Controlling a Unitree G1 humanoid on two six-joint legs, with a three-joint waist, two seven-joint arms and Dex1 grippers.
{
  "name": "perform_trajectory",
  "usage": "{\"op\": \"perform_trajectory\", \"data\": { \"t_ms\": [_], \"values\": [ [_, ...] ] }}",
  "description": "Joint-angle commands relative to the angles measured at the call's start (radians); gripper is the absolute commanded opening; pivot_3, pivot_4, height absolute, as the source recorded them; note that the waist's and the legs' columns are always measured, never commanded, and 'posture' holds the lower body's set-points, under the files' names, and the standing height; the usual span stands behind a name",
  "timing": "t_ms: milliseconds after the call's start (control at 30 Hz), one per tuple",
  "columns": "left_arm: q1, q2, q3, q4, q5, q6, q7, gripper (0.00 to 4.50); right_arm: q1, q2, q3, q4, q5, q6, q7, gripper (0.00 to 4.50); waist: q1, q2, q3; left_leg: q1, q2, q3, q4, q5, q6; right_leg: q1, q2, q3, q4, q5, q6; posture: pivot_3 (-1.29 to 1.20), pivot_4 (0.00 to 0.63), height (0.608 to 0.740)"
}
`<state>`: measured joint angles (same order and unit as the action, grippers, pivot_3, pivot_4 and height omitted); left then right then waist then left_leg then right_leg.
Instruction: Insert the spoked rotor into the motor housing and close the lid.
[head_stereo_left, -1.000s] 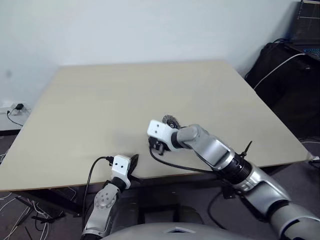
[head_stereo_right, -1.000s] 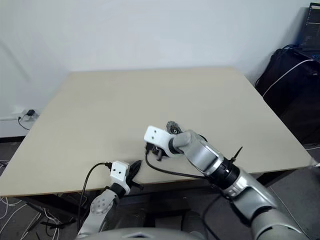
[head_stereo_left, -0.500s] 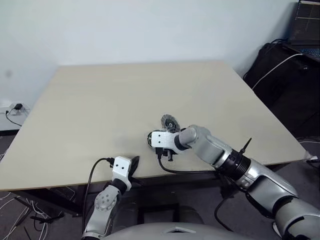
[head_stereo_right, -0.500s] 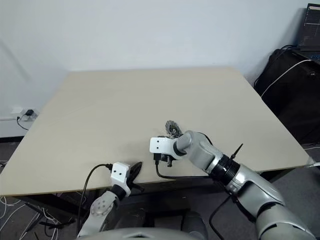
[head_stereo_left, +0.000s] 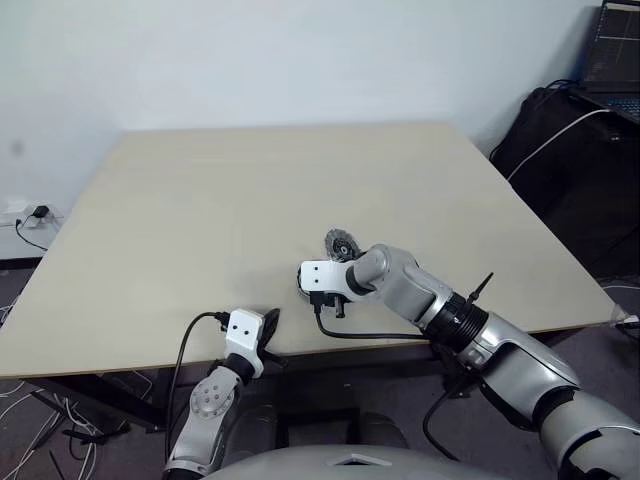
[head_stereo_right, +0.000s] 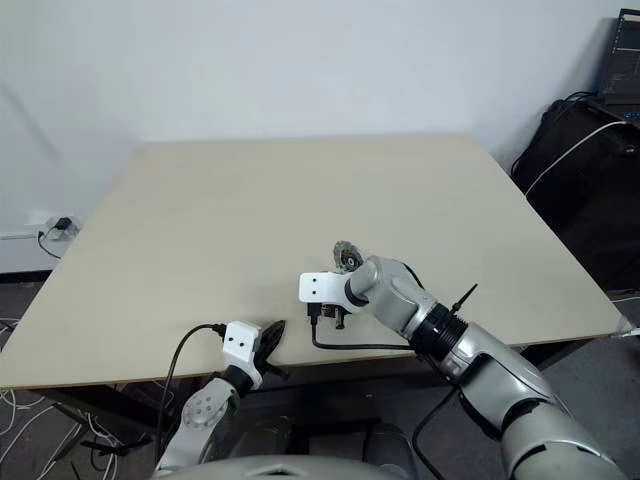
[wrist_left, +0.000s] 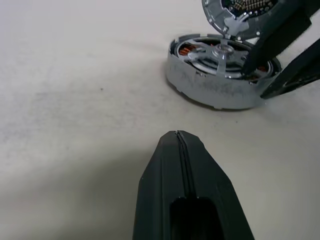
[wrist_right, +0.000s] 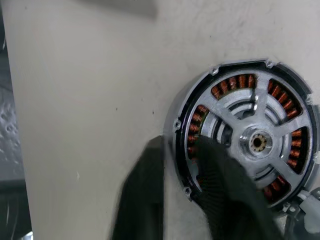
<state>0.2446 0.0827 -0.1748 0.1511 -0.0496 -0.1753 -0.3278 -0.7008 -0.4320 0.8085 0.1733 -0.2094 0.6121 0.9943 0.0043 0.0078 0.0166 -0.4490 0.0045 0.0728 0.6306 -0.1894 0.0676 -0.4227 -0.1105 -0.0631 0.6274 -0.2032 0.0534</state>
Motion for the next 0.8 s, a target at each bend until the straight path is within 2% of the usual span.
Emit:
{"op": "perform_trajectory", "data": {
  "t_ms": [33, 267, 400, 533, 800],
  "values": [
    [-0.004, 0.0, -0.002, -0.044, -0.001, -0.004, 0.001, 0.0, 0.013, 0.015, -0.039, -0.016, -0.011, 0.024, -0.013, 0.07, 0.0, 0.0, 0.0, 0.0, 0.001, 0.001, 0.0, 0.0, 0.0, 0.0, -0.001, -0.001, 0.0, 0.001, 0.0, 0.0, 0.0, 0.74],
    [0.02, -0.002, -0.015, -0.097, 0.005, 0.024, 0.007, 0.0, 0.084, 0.043, -0.128, -0.143, 0.014, 0.175, -0.058, 0.07, 0.004, 0.0, 0.0, 0.0, 0.004, 0.004, 0.0, 0.0, 0.0, -0.002, -0.003, -0.006, 0.0, 0.003, 0.0, 0.0, 0.0, 0.74],
    [0.016, 0.0, -0.016, -0.093, 0.004, 0.033, 0.005, 0.0, 0.127, 0.113, -0.216, -0.229, 0.059, 0.367, -0.124, 0.07, 0.009, 0.0, 0.0, 0.0, 0.004, 0.005, 0.0, 0.0, -0.001, -0.003, -0.003, -0.006, 0.0, 0.003, -0.001, 0.0, 0.0, 0.74],
    [0.005, 0.0, -0.014, -0.069, 0.003, 0.029, 0.0, 0.0, 0.155, 0.159, -0.249, -0.302, 0.098, 0.51, -0.173, 0.07, 0.01, 0.0, 0.0, -0.001, 0.005, 0.006, 0.0, 0.0, -0.001, -0.004, -0.003, -0.006, 0.0, 0.003, -0.001, 0.0, 0.0, 0.74],
    [-0.006, -0.001, -0.014, -0.016, 0.003, 0.001, -0.006, 0.0, 0.145, 0.232, -0.28, -0.269, 0.151, 0.602, -0.29, 0.07, 0.009, 0.001, 0.0, -0.001, 0.006, 0.007, 0.0, -0.001, -0.001, -0.005, -0.004, -0.007, 0.0, 0.003, -0.001, 0.0, 0.0, 0.74]
  ]
}}
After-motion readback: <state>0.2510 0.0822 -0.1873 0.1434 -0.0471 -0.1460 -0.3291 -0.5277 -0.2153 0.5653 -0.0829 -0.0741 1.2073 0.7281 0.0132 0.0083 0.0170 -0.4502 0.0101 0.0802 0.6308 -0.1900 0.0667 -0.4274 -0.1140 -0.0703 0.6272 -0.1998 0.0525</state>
